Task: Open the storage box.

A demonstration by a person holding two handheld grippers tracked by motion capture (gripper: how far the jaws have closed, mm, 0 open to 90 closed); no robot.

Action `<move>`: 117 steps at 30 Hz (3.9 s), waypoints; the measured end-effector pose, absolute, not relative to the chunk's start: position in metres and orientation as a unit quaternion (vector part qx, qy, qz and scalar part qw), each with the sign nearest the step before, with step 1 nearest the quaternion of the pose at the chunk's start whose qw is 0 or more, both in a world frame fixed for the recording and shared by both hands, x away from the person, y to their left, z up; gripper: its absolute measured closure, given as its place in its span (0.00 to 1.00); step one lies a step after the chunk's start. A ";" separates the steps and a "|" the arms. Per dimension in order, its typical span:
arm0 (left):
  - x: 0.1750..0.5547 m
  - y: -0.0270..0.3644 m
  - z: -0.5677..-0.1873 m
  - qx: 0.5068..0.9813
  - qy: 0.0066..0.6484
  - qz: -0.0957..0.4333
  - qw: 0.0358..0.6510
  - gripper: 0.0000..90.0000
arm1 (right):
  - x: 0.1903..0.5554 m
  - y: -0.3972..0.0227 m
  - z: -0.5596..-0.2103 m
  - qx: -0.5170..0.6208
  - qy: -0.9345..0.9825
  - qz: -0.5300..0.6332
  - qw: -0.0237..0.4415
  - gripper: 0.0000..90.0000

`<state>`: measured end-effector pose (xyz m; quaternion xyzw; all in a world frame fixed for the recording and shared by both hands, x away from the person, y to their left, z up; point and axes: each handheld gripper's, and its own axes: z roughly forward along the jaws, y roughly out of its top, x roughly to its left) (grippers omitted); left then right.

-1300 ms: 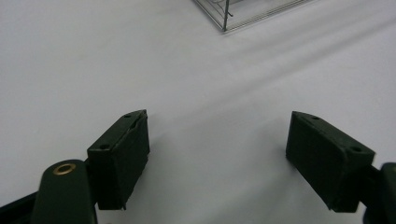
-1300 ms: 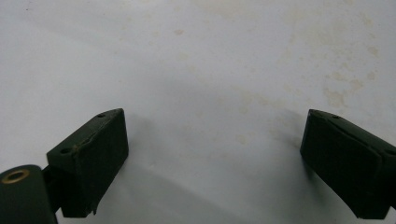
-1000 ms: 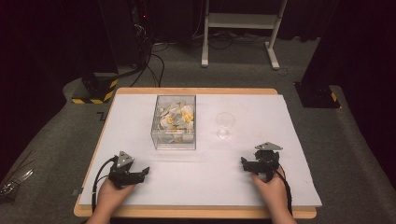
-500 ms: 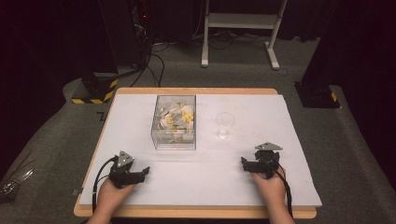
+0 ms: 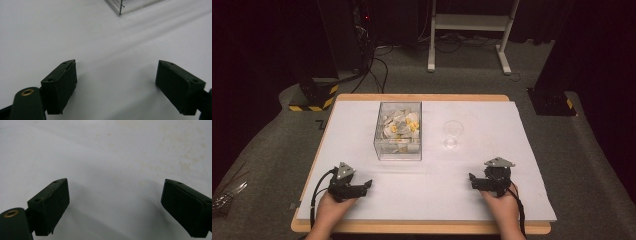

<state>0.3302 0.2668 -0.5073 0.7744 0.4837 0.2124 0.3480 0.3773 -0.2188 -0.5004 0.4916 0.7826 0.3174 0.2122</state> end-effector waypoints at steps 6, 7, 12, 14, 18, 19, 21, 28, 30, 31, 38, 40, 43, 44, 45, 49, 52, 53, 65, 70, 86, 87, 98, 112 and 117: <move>0.329 0.269 -0.505 0.772 0.475 0.211 0.365 0.19 | 0.377 -0.217 -0.504 0.488 0.787 0.308 0.218 0.09; 0.329 0.268 -0.504 0.773 0.472 0.209 0.370 0.19 | 0.378 -0.218 -0.504 0.490 0.786 0.310 0.214 0.09; 0.326 0.265 -0.499 0.773 0.461 0.210 0.382 0.19 | 0.378 -0.219 -0.505 0.494 0.785 0.311 0.209 0.08; 0.324 0.263 -0.497 0.772 0.457 0.210 0.389 0.19 | 0.378 -0.219 -0.505 0.493 0.785 0.312 0.209 0.08; 0.324 0.259 -0.496 0.775 0.449 0.203 0.395 0.19 | 0.378 -0.219 -0.505 0.492 0.785 0.312 0.210 0.08; 0.325 0.259 -0.496 0.776 0.447 0.198 0.398 0.19 | 0.378 -0.219 -0.505 0.492 0.785 0.312 0.210 0.08; 0.325 0.256 -0.495 0.775 0.443 0.186 0.411 0.18 | 0.378 -0.219 -0.505 0.493 0.785 0.312 0.210 0.08; 0.328 0.247 -0.490 0.781 0.435 0.183 0.409 0.17 | 0.378 -0.219 -0.505 0.493 0.785 0.312 0.209 0.08; 0.327 0.244 -0.489 0.782 0.435 0.182 0.408 0.17 | 0.378 -0.219 -0.505 0.493 0.785 0.312 0.209 0.08; 0.327 0.244 -0.489 0.782 0.435 0.182 0.408 0.17 | 0.378 -0.219 -0.505 0.493 0.785 0.312 0.209 0.08; 0.327 0.239 -0.480 0.784 0.422 0.182 0.418 0.17 | 0.378 -0.219 -0.505 0.494 0.784 0.312 0.209 0.08; 0.327 0.235 -0.478 0.783 0.420 0.185 0.420 0.16 | 0.378 -0.219 -0.505 0.494 0.784 0.312 0.209 0.08; 0.329 0.228 -0.472 0.786 0.412 0.189 0.420 0.16 | 0.378 -0.219 -0.505 0.493 0.785 0.312 0.209 0.09; 0.329 0.228 -0.472 0.786 0.412 0.189 0.420 0.16 | 0.378 -0.219 -0.505 0.493 0.785 0.312 0.209 0.09; 0.329 0.227 -0.471 0.788 0.410 0.189 0.420 0.16 | 0.378 -0.219 -0.505 0.493 0.785 0.312 0.209 0.09; 0.332 0.222 -0.467 0.790 0.403 0.189 0.421 0.16 | 0.378 -0.219 -0.505 0.493 0.785 0.312 0.209 0.09; 0.336 0.217 -0.465 0.791 0.400 0.191 0.422 0.15 | 0.378 -0.219 -0.505 0.495 0.784 0.313 0.208 0.09; 0.336 0.217 -0.465 0.791 0.400 0.191 0.422 0.15 | 0.378 -0.219 -0.505 0.495 0.784 0.313 0.207 0.08; 0.351 0.197 -0.455 0.793 0.379 0.199 0.434 0.16 | 0.377 -0.219 -0.505 0.493 0.784 0.313 0.210 0.09; 0.361 0.192 -0.457 0.788 0.380 0.197 0.442 0.16 | 0.377 -0.218 -0.505 0.493 0.783 0.314 0.212 0.09; 0.368 0.186 -0.471 0.777 0.375 0.201 0.465 0.16 | 0.376 -0.218 -0.505 0.485 0.786 0.318 0.213 0.14; 0.369 0.186 -0.470 0.773 0.377 0.199 0.469 0.16 | 0.376 -0.218 -0.505 0.485 0.786 0.318 0.213 0.14; 0.384 0.183 -0.466 0.761 0.383 0.200 0.485 0.16 | 0.376 -0.218 -0.505 0.489 0.785 0.315 0.215 0.11; 0.390 0.177 -0.465 0.759 0.377 0.210 0.487 0.16 | 0.375 -0.217 -0.505 0.500 0.780 0.309 0.217 0.09; 0.389 0.177 -0.464 0.756 0.380 0.209 0.490 0.16 | 0.374 -0.217 -0.505 0.499 0.778 0.309 0.223 0.08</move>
